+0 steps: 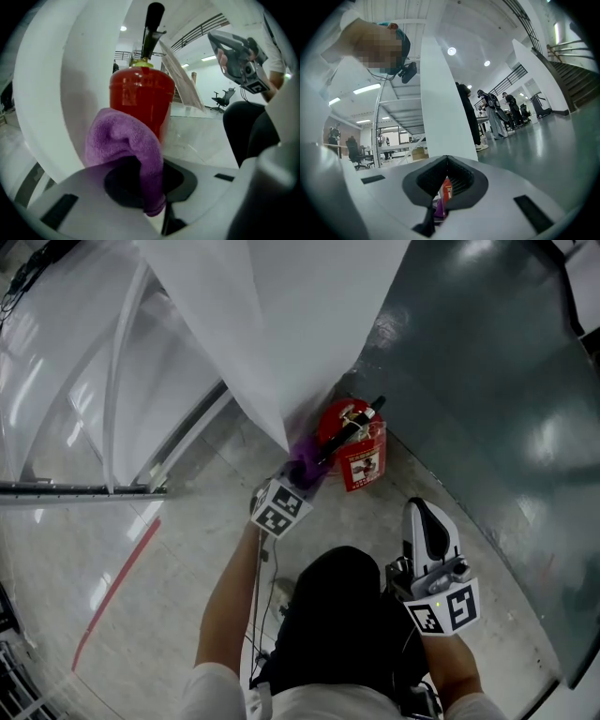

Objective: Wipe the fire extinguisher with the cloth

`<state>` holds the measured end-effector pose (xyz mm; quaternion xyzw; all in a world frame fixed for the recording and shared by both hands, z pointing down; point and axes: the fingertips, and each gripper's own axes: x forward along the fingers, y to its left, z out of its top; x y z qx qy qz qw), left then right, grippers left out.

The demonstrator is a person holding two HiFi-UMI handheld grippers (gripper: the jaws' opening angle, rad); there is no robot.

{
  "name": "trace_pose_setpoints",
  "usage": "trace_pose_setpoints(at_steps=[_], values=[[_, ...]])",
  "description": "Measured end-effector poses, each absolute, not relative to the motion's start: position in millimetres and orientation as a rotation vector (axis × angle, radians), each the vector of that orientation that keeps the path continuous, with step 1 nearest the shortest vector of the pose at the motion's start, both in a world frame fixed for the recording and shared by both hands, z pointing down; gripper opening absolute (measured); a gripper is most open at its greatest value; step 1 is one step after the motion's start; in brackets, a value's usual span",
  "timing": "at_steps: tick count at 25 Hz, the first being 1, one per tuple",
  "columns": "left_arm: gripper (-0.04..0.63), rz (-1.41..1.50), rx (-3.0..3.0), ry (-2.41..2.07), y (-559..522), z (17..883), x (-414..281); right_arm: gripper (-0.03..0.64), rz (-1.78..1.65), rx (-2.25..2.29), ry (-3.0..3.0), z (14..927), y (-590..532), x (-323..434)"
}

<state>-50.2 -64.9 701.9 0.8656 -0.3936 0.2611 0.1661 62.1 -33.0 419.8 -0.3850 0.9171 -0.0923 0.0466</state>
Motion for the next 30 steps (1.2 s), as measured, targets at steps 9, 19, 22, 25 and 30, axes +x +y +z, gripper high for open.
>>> trace_pose_setpoints(at_steps=[9,19,22,25,30], values=[[0.060,0.606,2.406,-1.118,-70,734,-52,0.014,-0.282,-1.213,2.785,430,-29,62],[0.058,0.627,2.319,-1.093,-66,776,-52,0.014,-0.272,-1.224,2.803,437,-24,60],[0.058,0.639,2.288,-1.090,-64,792,-51,0.014,-0.280,-1.221,2.809,438,-24,59],[0.058,0.641,2.261,-1.091,-65,805,-51,0.014,-0.282,-1.220,2.811,438,-24,58],[0.060,0.621,2.218,-1.099,-65,826,-49,0.014,-0.277,-1.235,2.823,441,-22,65]])
